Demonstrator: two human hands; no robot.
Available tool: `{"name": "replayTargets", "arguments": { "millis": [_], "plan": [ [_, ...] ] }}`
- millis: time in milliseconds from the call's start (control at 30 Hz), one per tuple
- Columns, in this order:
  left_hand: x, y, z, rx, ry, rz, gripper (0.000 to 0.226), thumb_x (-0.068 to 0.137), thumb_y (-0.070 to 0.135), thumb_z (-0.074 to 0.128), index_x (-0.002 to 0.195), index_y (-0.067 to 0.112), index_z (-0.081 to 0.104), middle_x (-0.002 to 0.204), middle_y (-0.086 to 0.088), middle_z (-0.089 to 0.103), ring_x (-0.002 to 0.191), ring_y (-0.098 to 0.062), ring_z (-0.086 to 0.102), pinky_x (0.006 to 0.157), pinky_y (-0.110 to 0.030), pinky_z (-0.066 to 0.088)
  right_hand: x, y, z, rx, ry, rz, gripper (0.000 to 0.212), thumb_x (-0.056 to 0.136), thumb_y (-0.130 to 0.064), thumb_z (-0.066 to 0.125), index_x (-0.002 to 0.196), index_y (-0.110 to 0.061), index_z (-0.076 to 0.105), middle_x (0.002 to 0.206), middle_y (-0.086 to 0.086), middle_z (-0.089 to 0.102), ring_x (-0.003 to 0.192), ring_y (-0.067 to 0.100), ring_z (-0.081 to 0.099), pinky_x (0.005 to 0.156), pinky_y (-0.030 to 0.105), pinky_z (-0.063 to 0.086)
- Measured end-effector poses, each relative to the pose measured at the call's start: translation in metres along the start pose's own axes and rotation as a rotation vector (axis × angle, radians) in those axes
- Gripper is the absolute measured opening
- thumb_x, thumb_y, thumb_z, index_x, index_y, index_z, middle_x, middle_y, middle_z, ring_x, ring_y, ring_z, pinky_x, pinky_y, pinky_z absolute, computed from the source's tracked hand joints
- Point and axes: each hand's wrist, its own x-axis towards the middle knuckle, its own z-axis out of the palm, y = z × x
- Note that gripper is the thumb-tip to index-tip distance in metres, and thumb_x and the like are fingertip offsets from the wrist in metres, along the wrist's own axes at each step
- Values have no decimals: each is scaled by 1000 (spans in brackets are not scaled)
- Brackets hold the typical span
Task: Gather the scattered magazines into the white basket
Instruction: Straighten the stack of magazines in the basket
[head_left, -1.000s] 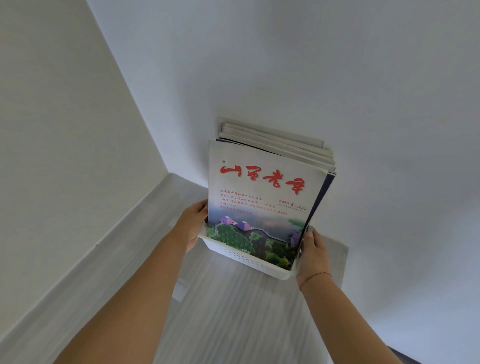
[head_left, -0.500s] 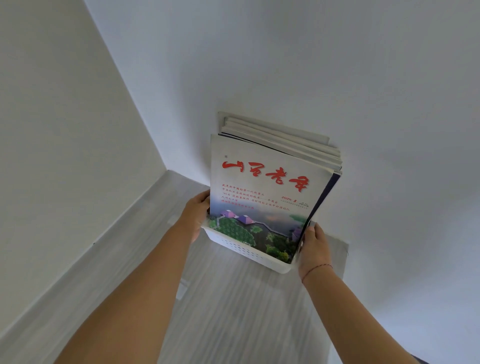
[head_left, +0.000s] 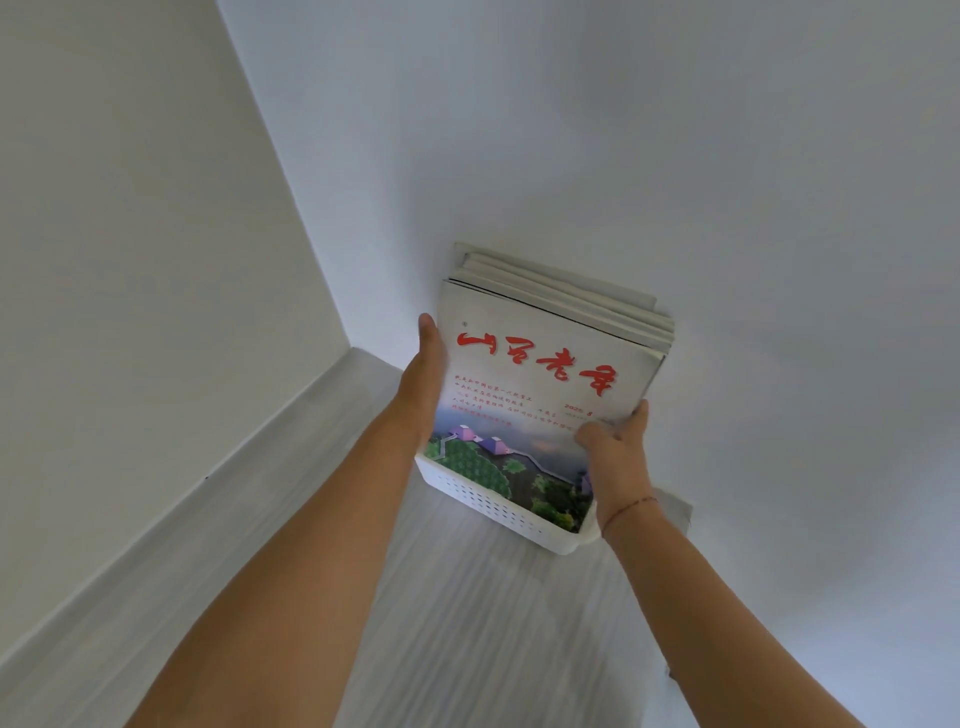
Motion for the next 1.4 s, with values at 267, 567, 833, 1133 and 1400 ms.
{"name": "replayTargets", "arguments": {
  "millis": [267,567,833,1133,1400],
  "plan": [
    [28,-2,-3,-75,-13,42,66,90,66,17,83,36,75,98,-10,74,99,-35,67,88,-50,54,-3,0,-23,107,-128,14,75,76,-73,38,139,-33,32,131,1,52,104,27,53,67,29,54],
    [40,-11,-9,-157,-112,120,51,96,54,26,85,36,73,88,-1,75,80,-22,72,70,-37,59,-7,-15,-3,174,-28,62,70,77,-71,26,132,-32,42,127,2,56,116,32,51,97,55,45],
    [52,-13,4,-82,73,106,51,94,58,20,82,34,64,66,8,73,78,-22,66,62,-28,52,-7,-25,-3,64,-43,-51,74,73,-74,23,132,-34,42,126,0,56,115,28,53,96,52,47],
    [27,-4,0,-111,4,62,73,86,71,9,116,32,63,103,-4,72,99,-28,66,79,-41,57,-15,-3,-5,113,-27,83,75,74,-72,24,133,-30,43,128,2,55,118,31,51,90,41,49],
    [18,16,-6,-67,-13,102,69,84,73,9,91,40,70,96,-1,75,86,-22,71,67,-32,56,-11,-16,10,-89,-30,-142,84,70,-72,31,144,-36,12,142,-2,40,120,21,45,100,47,45]
  ]
}}
